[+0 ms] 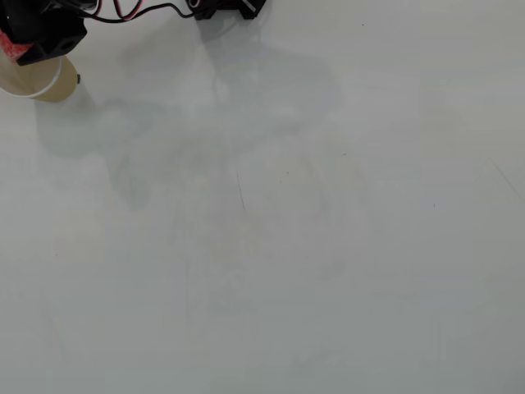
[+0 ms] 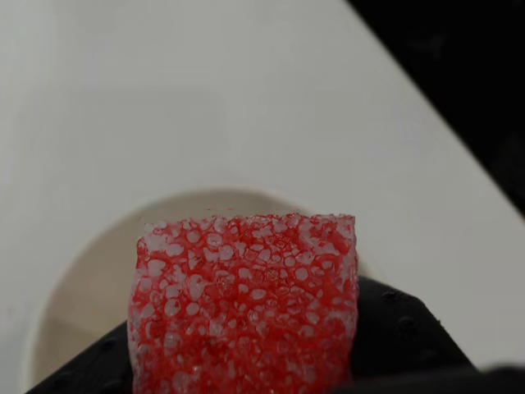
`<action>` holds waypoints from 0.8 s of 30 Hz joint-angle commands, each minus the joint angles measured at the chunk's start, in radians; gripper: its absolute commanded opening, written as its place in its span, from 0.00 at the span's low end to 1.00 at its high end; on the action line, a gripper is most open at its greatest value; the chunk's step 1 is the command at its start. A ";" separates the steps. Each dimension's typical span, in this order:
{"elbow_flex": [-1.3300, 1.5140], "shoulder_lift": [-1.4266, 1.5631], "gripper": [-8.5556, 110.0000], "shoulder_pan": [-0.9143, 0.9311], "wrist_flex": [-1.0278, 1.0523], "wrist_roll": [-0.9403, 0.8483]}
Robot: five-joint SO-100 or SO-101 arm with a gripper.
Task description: Pick up the cube and drop it in the cup.
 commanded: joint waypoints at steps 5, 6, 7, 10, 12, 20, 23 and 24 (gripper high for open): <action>-0.126 0.012 0.07 0.000 -0.043 -0.011; -0.130 0.006 0.07 -0.002 -0.043 -0.011; -0.137 0.002 0.07 -0.003 -0.043 -0.011; -0.143 -0.011 0.07 -0.006 -0.043 -0.011; -0.143 -0.012 0.07 -0.012 -0.043 -0.011; -0.147 -0.006 0.07 -0.046 -0.034 -0.011; -0.147 -0.002 0.07 -0.060 -0.028 -0.011; -0.147 -0.002 0.07 -0.064 -0.028 -0.011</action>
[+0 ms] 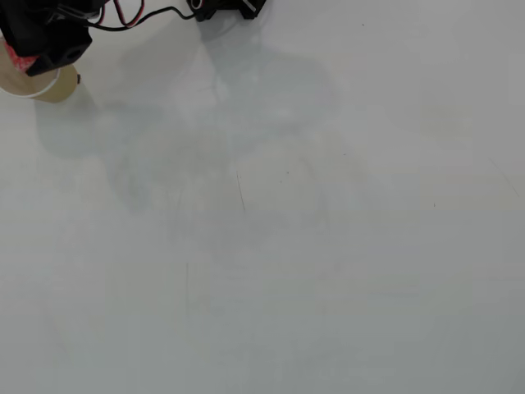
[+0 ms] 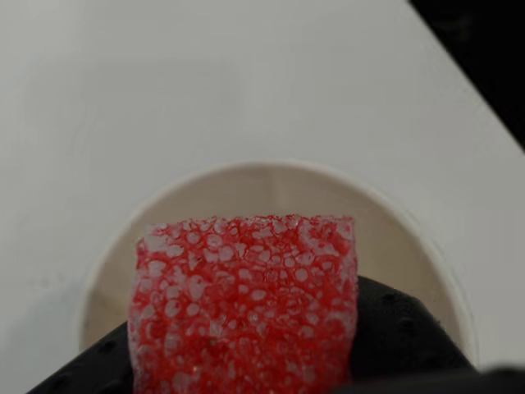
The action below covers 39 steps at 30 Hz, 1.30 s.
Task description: Pick up the cube and drop it in the cup.
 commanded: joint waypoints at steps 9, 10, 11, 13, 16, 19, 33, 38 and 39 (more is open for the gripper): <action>-0.152 0.031 0.07 -0.043 -0.017 -0.011; -0.152 0.031 0.07 -0.046 -0.017 -0.011; -0.152 0.031 0.07 -0.046 -0.017 -0.008; -0.153 0.031 0.09 -0.046 -0.020 -0.003; -0.153 0.031 0.17 -0.054 -0.020 -0.009; -0.153 0.025 0.19 -0.051 -0.017 -0.003; -0.163 0.021 0.29 -0.043 -0.023 -0.011; -0.164 0.023 0.32 -0.040 -0.023 -0.011; -0.164 0.025 0.32 -0.040 -0.023 -0.011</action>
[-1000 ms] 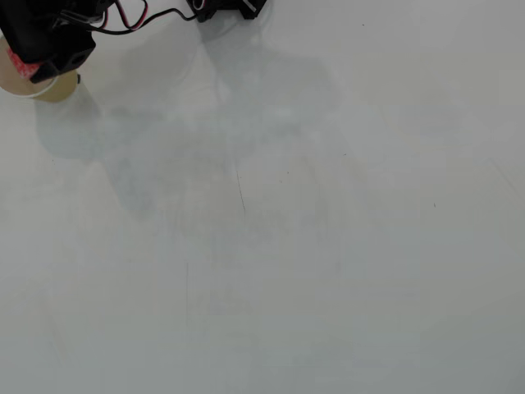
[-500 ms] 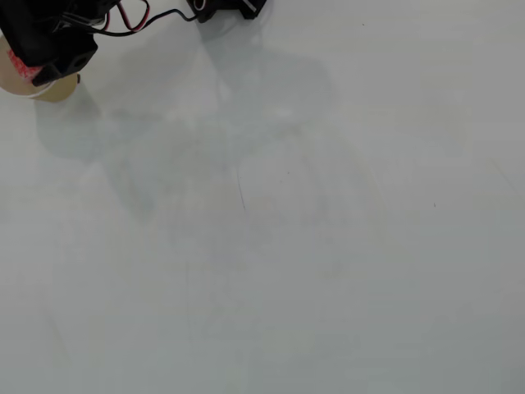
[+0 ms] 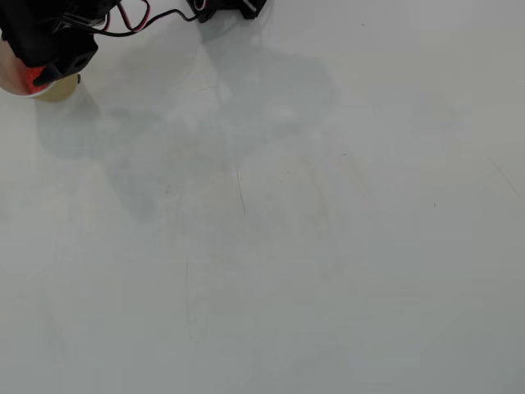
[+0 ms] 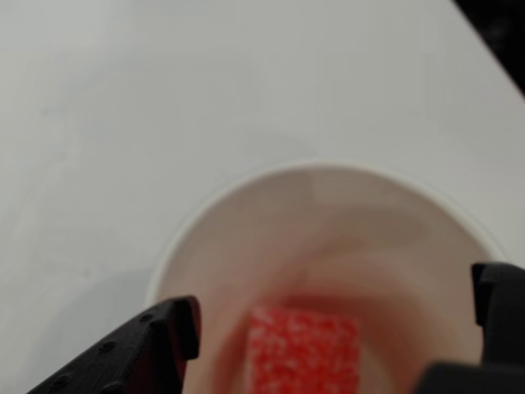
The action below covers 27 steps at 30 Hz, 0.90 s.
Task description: Pick up the cube and drop it in the cup.
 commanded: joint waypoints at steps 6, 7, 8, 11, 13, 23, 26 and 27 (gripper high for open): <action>-0.167 0.026 0.36 0.017 -0.023 -0.011; -0.167 0.026 0.36 0.017 -0.023 -0.011; -0.167 0.026 0.37 0.017 -0.023 -0.011; -0.167 0.026 0.37 0.017 -0.025 -0.011; -0.167 0.026 0.37 0.017 -0.026 -0.011; -0.167 0.020 0.30 0.018 -0.066 -0.012; -0.167 0.020 0.24 0.021 -0.084 -0.012; -0.167 0.020 0.21 0.026 -0.089 -0.012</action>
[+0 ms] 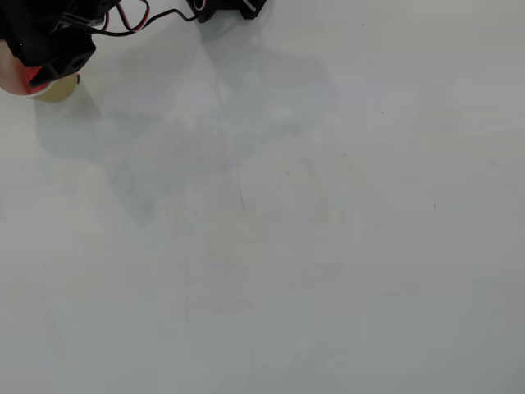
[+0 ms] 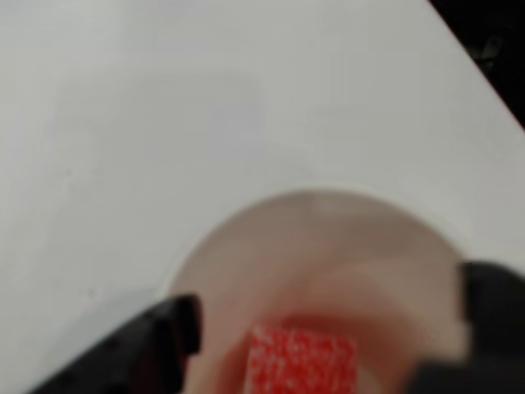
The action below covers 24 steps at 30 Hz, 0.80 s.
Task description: Pick up the cube and drop it in the cup.
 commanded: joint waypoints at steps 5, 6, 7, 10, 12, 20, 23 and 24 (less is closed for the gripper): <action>-0.170 0.020 0.08 0.037 -0.048 -0.012; -0.170 0.020 0.07 0.035 -0.049 -0.012; -0.170 0.021 0.07 0.031 -0.049 -0.012; -0.173 0.028 0.07 0.020 -0.049 -0.012; -0.179 0.031 0.07 0.011 -0.049 -0.012; -0.230 0.074 0.07 -0.061 -0.049 -0.002; -0.244 0.097 0.07 -0.104 -0.049 0.000; -0.245 0.106 0.07 -0.123 -0.049 0.002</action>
